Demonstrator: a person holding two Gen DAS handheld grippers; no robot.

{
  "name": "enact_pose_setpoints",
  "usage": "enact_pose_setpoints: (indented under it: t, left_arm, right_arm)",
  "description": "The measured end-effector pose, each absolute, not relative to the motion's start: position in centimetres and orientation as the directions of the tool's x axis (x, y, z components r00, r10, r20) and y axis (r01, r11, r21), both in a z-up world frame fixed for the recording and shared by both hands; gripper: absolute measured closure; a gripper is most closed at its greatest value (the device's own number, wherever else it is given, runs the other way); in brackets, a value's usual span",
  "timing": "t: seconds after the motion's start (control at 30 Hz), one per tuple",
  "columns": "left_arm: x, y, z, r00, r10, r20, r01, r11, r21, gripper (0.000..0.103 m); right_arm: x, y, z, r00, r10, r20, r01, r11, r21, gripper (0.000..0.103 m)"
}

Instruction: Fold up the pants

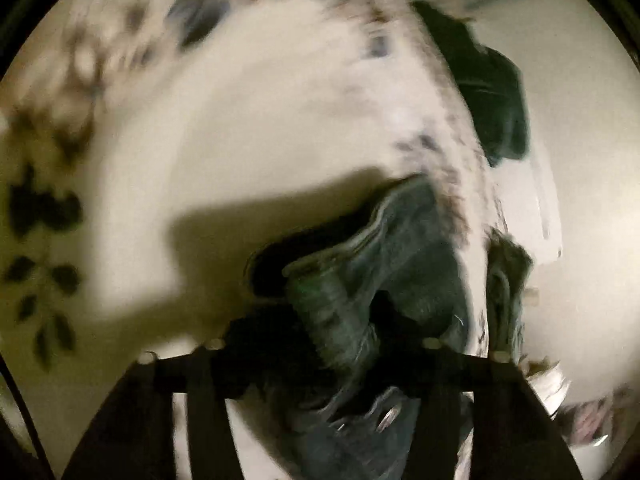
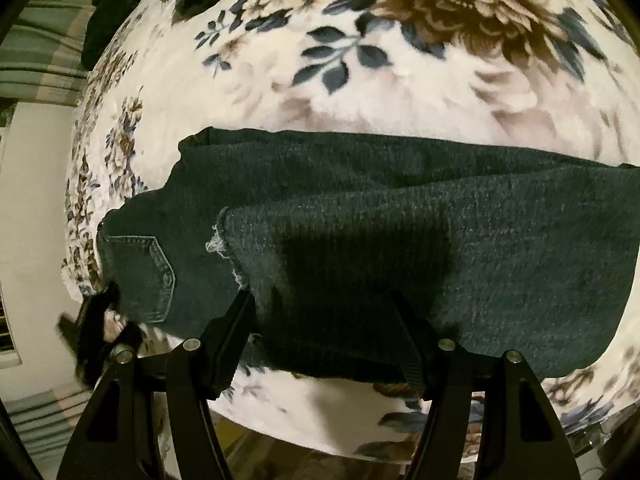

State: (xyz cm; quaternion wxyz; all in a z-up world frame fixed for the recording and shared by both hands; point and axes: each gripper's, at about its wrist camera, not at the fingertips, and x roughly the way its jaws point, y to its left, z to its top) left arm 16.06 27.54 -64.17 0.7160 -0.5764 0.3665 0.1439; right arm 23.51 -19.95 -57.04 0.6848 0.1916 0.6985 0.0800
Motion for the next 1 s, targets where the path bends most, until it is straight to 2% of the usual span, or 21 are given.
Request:
enact_pose_setpoints:
  t: [0.07,0.1,0.13,0.17,0.3,0.4,0.53,0.6,0.83,1.0]
  left_arm:
    - [15.8,28.0,-64.4,0.724,-0.204,-0.658,-0.607,0.263,-0.750,0.054]
    - [15.9,27.8,-64.0,0.721,-0.202,-0.663,-0.604,0.287,-0.744,0.060]
    - [16.0,27.5,-63.0,0.724,-0.195,-0.662,-0.588,0.327,-0.740,0.072]
    - [16.0,27.2,-62.1,0.727,-0.189,-0.660,-0.577,0.353,-0.737,0.074]
    - [15.8,25.0,-56.4,0.698,-0.102,-0.709,-0.589,0.482,-0.649,0.075]
    - [16.3,21.7,-51.1,0.706,-0.049,-0.706,-0.538,0.611,-0.580,0.076]
    - [17.1,15.9,-46.0,0.723,-0.066,-0.688,-0.445,0.717,-0.537,0.077]
    - [17.4,12.5,-44.3,0.690,-0.058,-0.721,-0.432,0.766,-0.476,0.077]
    - [18.7,-2.7,-44.4,0.602,-0.222,-0.767,-0.295,0.830,-0.472,0.078]
    - [20.1,-12.5,-49.9,0.473,-0.261,-0.842,-0.204,0.897,-0.393,0.078]
  right_arm:
    - [23.4,-20.1,-57.0,0.010,0.376,-0.927,0.150,0.915,0.373,0.034]
    - [23.3,-20.2,-56.9,0.012,0.373,-0.928,0.147,0.917,0.370,0.034]
    - [23.3,-20.4,-56.8,0.015,0.369,-0.929,0.146,0.919,0.368,0.034]
    - [23.3,-20.7,-56.8,0.022,0.365,-0.931,0.147,0.920,0.364,0.034]
    - [23.1,-22.2,-56.7,0.057,0.329,-0.943,0.180,0.925,0.334,0.034]
    - [23.1,-23.8,-56.5,0.093,0.279,-0.956,0.206,0.934,0.293,0.034]
    - [22.8,-26.3,-56.5,0.111,0.257,-0.960,0.251,0.927,0.277,0.034]
    - [22.6,-28.2,-56.2,0.126,0.247,-0.961,0.262,0.926,0.273,0.034]
    - [21.1,-36.3,-54.2,0.173,0.158,-0.972,0.293,0.934,0.204,0.034]
    - [19.5,-43.3,-53.8,0.170,0.113,-0.979,0.343,0.924,0.167,0.034]
